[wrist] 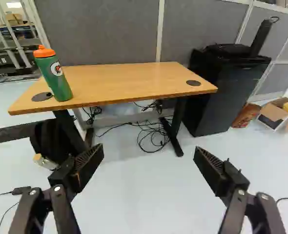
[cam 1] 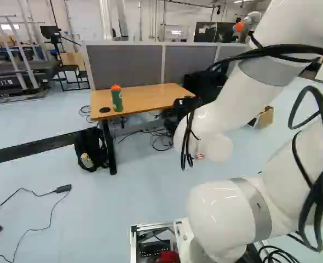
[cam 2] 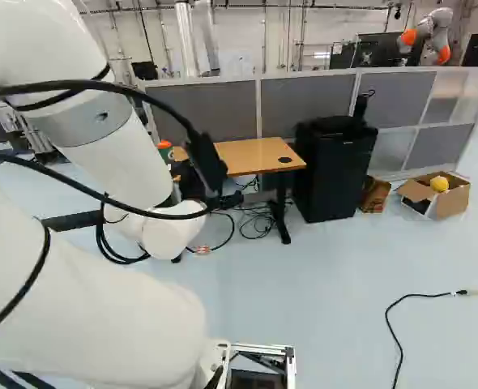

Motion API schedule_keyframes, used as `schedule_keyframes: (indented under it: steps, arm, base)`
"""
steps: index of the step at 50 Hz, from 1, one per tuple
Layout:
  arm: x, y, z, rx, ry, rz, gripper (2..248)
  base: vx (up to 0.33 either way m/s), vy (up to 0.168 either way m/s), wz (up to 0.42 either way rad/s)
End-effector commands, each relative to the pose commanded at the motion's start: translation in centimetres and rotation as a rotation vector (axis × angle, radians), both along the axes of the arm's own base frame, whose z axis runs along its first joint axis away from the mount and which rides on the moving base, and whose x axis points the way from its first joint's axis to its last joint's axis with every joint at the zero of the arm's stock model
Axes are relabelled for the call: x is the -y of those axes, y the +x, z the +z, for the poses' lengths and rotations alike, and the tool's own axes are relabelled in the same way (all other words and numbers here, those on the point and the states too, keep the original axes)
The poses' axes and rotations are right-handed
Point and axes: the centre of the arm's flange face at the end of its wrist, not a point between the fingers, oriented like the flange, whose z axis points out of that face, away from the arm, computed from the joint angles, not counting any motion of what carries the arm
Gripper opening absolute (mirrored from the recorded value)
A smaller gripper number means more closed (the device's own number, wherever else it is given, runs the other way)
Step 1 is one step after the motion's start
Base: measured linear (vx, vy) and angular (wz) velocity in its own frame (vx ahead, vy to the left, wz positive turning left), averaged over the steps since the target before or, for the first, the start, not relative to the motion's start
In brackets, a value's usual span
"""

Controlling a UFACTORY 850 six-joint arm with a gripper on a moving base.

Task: Pick up the green bottle from the table

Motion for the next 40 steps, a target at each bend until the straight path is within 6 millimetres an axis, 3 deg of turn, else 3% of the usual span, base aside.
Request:
schedule_keyframes:
  steps: [25,40]
  arm:
    - [0.0,0.0,0.0,0.0,0.0,0.0,247]
    - [0.0,0.0,0.0,0.0,0.0,0.0,247]
  base:
    - [0.128,-0.001,-0.006]
    - [0.114,0.047,0.107]
